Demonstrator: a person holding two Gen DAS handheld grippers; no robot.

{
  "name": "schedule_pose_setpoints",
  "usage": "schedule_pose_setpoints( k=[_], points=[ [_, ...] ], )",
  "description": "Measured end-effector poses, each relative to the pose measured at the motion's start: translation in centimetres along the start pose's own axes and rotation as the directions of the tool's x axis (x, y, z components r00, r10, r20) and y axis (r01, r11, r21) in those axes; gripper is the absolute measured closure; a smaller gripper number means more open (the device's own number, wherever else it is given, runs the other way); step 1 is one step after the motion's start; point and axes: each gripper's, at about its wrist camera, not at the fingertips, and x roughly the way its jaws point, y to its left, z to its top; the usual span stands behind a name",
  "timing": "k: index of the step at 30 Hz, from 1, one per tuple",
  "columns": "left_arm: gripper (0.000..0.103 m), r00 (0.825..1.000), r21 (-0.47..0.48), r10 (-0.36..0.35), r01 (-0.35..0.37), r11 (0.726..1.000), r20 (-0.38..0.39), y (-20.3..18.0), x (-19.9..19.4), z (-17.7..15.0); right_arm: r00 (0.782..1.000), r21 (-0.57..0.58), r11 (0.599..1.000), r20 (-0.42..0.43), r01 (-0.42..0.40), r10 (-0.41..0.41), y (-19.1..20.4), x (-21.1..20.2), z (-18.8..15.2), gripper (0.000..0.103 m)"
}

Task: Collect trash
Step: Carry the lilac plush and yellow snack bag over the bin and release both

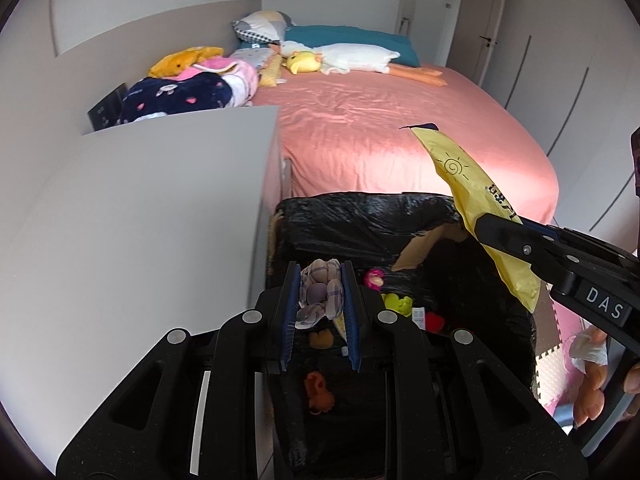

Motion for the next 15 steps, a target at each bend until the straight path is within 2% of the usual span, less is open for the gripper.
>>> schedule_pose_setpoints(
  k=[15],
  points=[
    [0.083, 0.996, 0.058, -0.085, 0.085, 0.995, -0.004, -4.0, 1.1, 1.1, 0.995, 0.063, 0.994, 0.022, 0.094, -0.096, -4.0, -2.0, -0.8, 0.085]
  ],
)
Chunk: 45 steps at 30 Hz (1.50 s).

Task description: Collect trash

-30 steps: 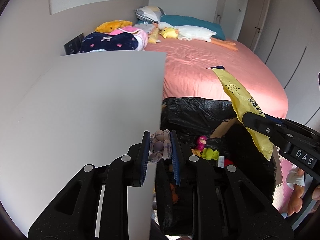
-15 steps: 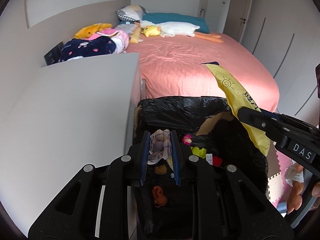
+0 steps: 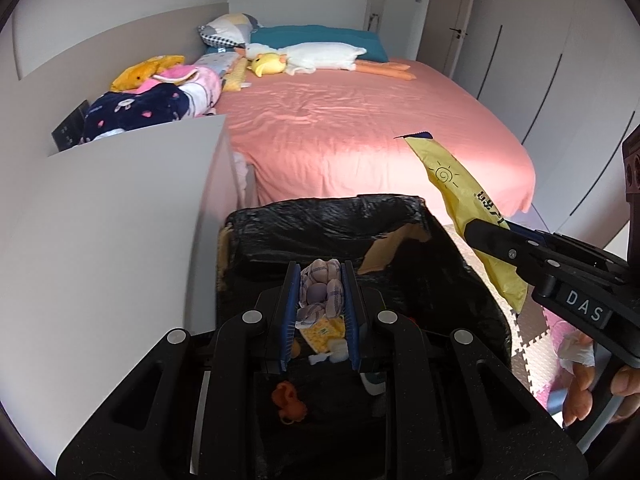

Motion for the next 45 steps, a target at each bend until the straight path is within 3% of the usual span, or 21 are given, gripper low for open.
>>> schedule_pose_setpoints(
  k=[13, 15, 16, 17, 19, 21, 30, 45],
  points=[
    [0.081, 0.999, 0.012, -0.028, 0.028, 1.0, -0.017, -0.8, 0.8, -0.2, 1.0, 0.014, 1.0, -0.016, 0.023, -0.023, -0.8, 0.5, -0.2, 0.085],
    [0.079, 0.999, 0.014, -0.041, 0.041, 0.999, -0.024, -0.6, 0.8, -0.2, 0.999, 0.007, 1.0, -0.022, 0.025, -0.025, -0.6, 0.6, 0.0, 0.076],
    [0.063, 0.999, 0.014, -0.045, 0.045, 0.999, -0.031, -0.5, 0.8, -0.3, 0.999, 0.007, 0.999, -0.015, 0.039, -0.039, -0.5, 0.6, 0.0, 0.057],
    [0.031, 0.999, 0.01, -0.04, 0.041, 0.999, -0.035, -0.5, 0.7, -0.3, 0.999, 0.008, 0.999, -0.002, 0.053, -0.053, -0.5, 0.4, 0.1, 0.038],
    [0.006, 1.0, -0.004, 0.003, -0.003, 1.0, -0.016, -0.3, 0.3, -0.3, 0.997, 0.011, 0.998, 0.025, 0.07, -0.07, -0.4, 0.0, 0.2, 0.033],
    [0.006, 0.999, -0.004, 0.019, -0.018, 1.0, 0.03, -0.2, -0.3, -0.3, 0.997, 0.009, 0.997, 0.027, 0.076, -0.076, -0.4, -0.1, 0.2, 0.031],
    [0.006, 1.0, -0.047, 0.03, -0.03, 0.998, -0.005, 1.0, 0.3, -0.6, 0.996, 0.023, 0.996, 0.022, 0.081, -0.081, -0.8, -0.1, 0.2, 0.03],
    [0.006, 1.0, -0.04, 0.028, -0.027, 0.999, 0.011, 1.1, -0.1, -0.6, 0.997, 0.021, 0.997, 0.017, 0.075, -0.075, -0.6, 0.1, 0.1, 0.03]
  ],
)
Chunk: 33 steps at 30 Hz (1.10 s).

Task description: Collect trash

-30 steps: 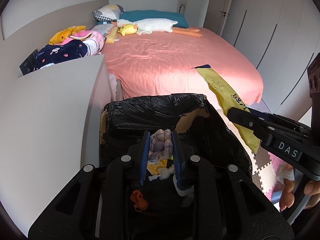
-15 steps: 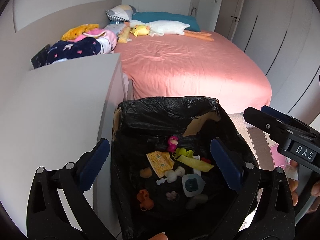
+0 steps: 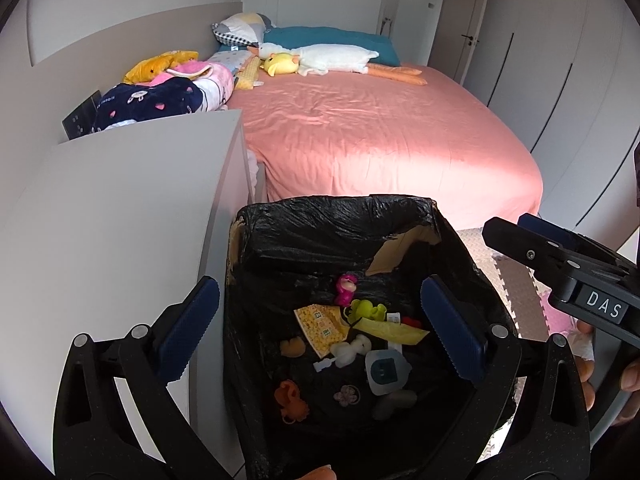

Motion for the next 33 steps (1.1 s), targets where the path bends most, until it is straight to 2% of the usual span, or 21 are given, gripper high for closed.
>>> schedule_pose_setpoints(
  k=[27, 33],
  points=[
    [0.006, 1.0, 0.003, -0.012, 0.012, 1.0, -0.003, 0.32, -0.03, -0.26, 1.0, -0.002, 1.0, -0.003, 0.001, -0.001, 0.18, 0.07, -0.12, 0.03],
    [0.006, 1.0, 0.007, 0.011, -0.011, 1.0, 0.004, 0.31, -0.1, -0.31, 1.0, -0.003, 1.0, -0.004, 0.002, -0.002, 0.15, 0.14, -0.25, 0.03]
  ],
)
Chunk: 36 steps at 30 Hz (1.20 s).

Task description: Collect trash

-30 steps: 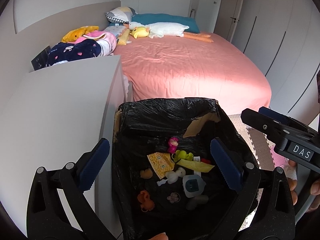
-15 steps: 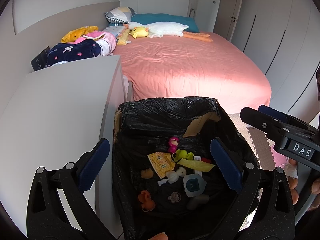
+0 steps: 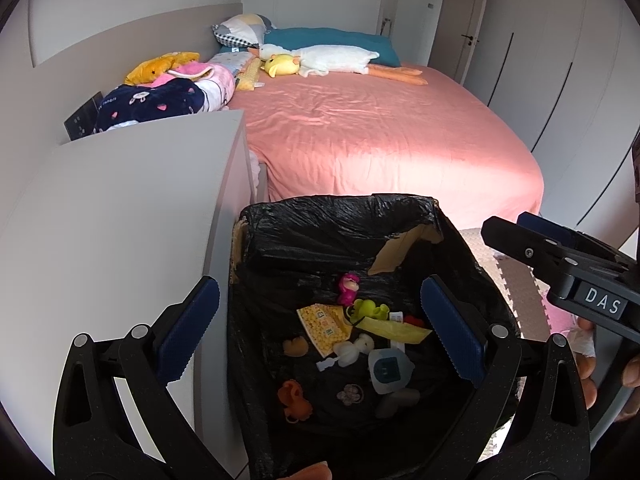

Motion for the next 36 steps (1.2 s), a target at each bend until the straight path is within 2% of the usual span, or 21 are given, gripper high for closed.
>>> schedule_pose_setpoints(
  k=[36],
  points=[
    [0.006, 1.0, 0.013, 0.015, -0.015, 1.0, 0.001, -0.14, -0.04, 0.11, 1.0, -0.003, 1.0, -0.011, 0.004, -0.004, -0.08, 0.19, -0.41, 0.03]
  ],
)
